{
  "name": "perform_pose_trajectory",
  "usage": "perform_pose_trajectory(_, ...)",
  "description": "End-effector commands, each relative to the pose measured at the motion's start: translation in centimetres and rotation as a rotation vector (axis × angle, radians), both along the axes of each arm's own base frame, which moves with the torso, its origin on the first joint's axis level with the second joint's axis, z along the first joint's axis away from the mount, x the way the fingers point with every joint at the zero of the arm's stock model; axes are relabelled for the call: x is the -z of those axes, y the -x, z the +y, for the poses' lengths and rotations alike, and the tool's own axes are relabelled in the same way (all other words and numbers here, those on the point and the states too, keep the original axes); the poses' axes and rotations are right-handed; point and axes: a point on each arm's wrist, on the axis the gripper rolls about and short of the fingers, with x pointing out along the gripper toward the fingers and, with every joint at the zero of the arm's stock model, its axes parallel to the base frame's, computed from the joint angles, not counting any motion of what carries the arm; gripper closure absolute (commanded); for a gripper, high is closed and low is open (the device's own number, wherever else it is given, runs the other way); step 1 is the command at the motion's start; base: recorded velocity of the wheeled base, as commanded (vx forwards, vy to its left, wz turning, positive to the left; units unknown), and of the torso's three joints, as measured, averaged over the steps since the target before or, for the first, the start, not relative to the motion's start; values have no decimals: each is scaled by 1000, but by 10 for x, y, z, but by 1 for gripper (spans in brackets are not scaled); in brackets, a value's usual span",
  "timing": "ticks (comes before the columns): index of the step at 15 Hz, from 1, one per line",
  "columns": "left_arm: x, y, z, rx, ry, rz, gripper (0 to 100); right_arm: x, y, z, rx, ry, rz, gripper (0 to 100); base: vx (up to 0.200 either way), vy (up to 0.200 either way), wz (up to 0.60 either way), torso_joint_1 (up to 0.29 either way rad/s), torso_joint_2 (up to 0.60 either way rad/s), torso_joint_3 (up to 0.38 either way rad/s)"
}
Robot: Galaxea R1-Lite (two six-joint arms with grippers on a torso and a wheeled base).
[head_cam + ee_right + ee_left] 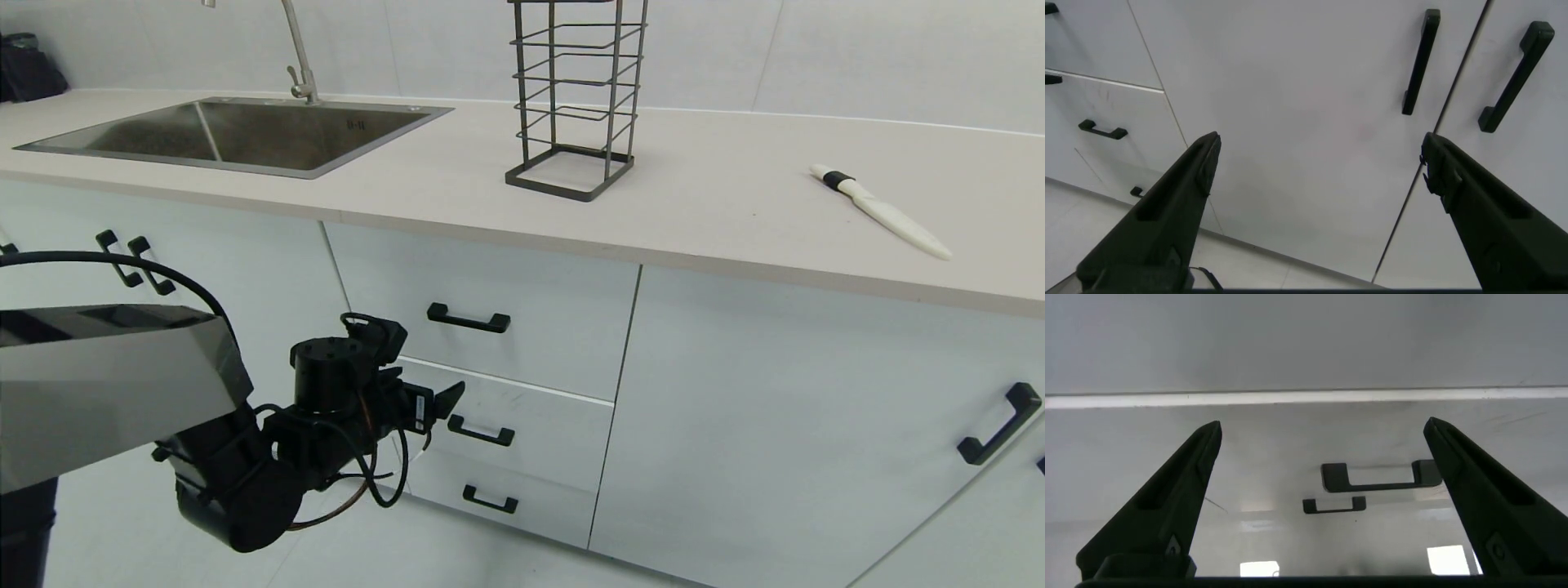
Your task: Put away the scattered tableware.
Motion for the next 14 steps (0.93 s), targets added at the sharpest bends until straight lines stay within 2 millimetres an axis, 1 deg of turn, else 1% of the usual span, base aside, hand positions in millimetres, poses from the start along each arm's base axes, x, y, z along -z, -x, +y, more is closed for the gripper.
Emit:
perform_pose_trajectory(1, -22, 35, 9, 19, 26, -53, 0, 0, 0, 0, -1, 0, 1, 0, 0, 0, 0, 0, 0, 0)
perform_pose_trajectory(2, -29, 47, 14, 18, 35, -77, 0, 0, 0, 0, -1, 0, 1, 0, 0, 0, 0, 0, 0, 0)
perform_pose_trajectory(3, -42, 70, 26, 11, 58, -129, 0, 0, 0, 0, -1, 0, 1, 0, 0, 0, 0, 0, 0, 0)
perform_pose_trajectory(4, -47, 81, 32, 10, 65, -145, 0, 0, 0, 0, -1, 0, 1, 0, 0, 0, 0, 0, 0, 0)
perform_pose_trajectory(5, -58, 102, 41, 22, 82, -169, 0, 0, 0, 0, -1, 0, 1, 0, 0, 0, 0, 0, 0, 0)
perform_pose_trajectory(7, -70, 124, 50, 30, 100, -211, 0, 0, 0, 0, -1, 0, 1, 0, 0, 0, 0, 0, 0, 0)
perform_pose_trajectory(9, -88, 152, 61, 28, 134, -297, 0, 0, 0, 0, -1, 0, 1, 0, 0, 0, 0, 0, 0, 0)
perform_pose_trajectory(11, -104, 163, 73, -13, 160, -384, 0, 0, 0, 0, -1, 0, 1, 0, 0, 0, 0, 0, 0, 0)
perform_pose_trajectory(13, -111, 171, 79, -32, 166, -422, 0, 0, 0, 0, -1, 0, 1, 0, 0, 0, 0, 0, 0, 0)
perform_pose_trajectory(14, -114, 179, 83, -37, 170, -436, 0, 0, 0, 0, -1, 0, 1, 0, 0, 0, 0, 0, 0, 0)
